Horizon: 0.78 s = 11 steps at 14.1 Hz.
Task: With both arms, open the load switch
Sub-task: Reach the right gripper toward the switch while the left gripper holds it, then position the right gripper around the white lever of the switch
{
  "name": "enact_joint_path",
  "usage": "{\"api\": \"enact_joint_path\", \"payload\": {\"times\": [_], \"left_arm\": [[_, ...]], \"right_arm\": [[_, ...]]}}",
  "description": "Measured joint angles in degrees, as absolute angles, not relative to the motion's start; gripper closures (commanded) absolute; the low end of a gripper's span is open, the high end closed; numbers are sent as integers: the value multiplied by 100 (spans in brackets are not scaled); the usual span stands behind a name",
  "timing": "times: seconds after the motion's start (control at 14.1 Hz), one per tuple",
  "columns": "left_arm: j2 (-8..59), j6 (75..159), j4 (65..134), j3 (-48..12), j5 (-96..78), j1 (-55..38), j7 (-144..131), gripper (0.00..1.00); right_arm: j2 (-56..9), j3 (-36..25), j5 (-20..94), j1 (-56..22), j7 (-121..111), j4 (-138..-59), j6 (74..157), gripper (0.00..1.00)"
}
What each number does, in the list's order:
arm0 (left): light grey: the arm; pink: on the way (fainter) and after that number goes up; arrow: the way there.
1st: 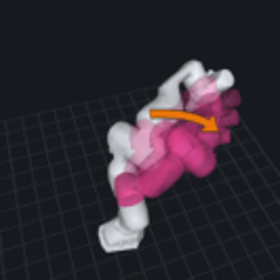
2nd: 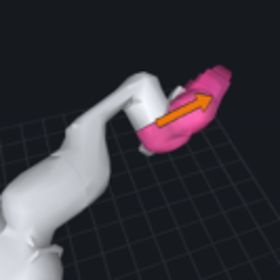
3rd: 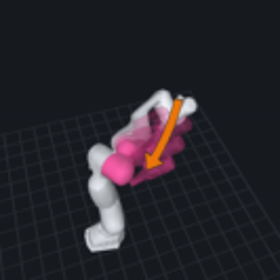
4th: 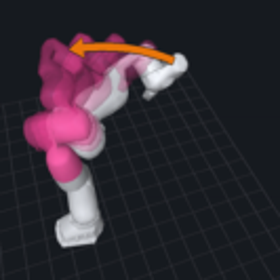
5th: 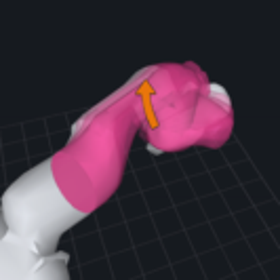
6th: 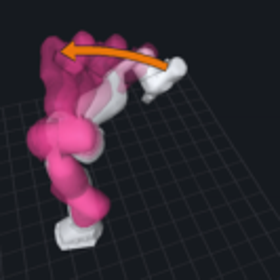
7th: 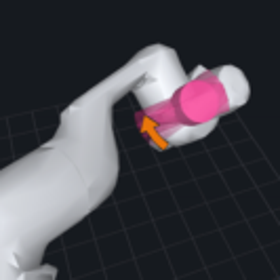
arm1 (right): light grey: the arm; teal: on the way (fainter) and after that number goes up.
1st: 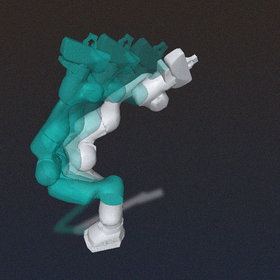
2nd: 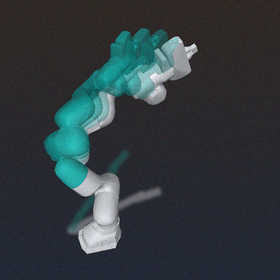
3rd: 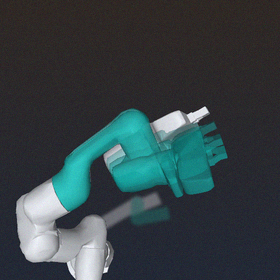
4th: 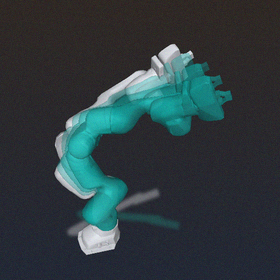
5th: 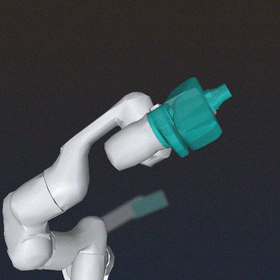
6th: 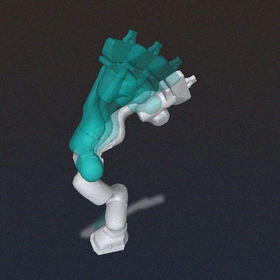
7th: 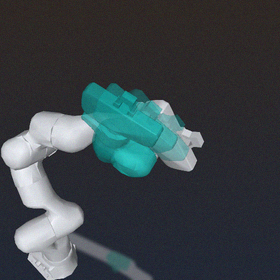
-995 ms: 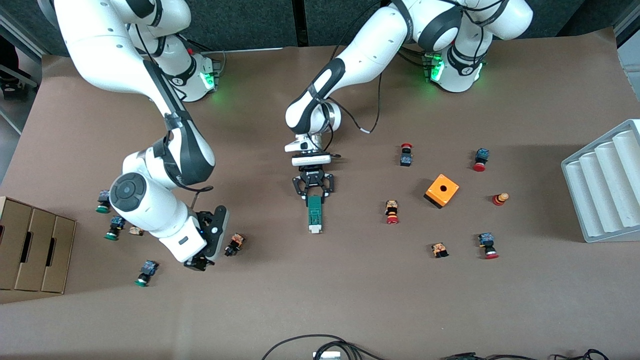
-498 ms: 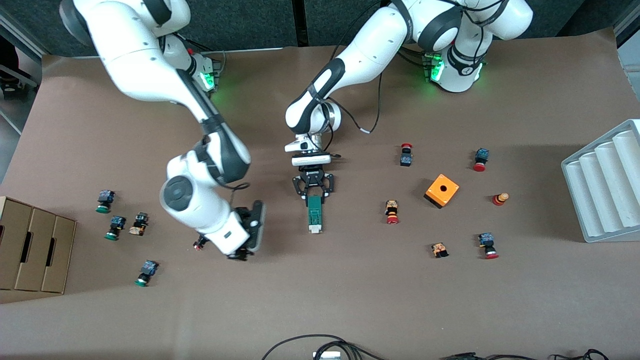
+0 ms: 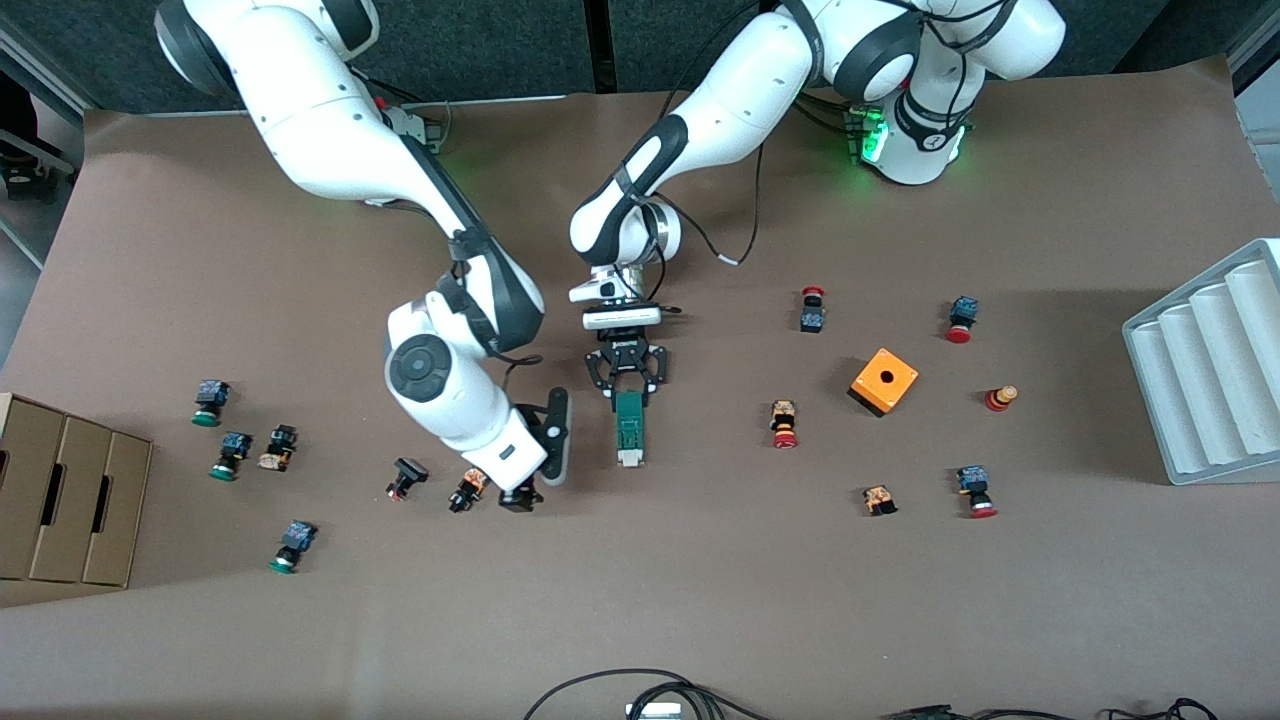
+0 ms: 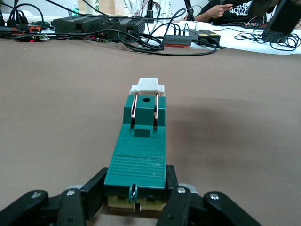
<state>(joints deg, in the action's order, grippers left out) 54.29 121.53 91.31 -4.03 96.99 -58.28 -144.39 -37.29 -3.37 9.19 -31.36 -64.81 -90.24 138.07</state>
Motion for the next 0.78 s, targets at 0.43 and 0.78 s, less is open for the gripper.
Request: {"api": "enact_joint_path", "payload": {"times": [0.43,0.78], "left_arm": [[5430,12153,9131,-403,9700,-5829,-14439,76],[5430,12153,9131,-403,9700,-5829,-14439,75]], "right_arm": [[-4094,-539,925,-3804,-5616,-8692,13887,23],[-4401,-765,933,-4003,-5578,-8423,13905,23]]}}
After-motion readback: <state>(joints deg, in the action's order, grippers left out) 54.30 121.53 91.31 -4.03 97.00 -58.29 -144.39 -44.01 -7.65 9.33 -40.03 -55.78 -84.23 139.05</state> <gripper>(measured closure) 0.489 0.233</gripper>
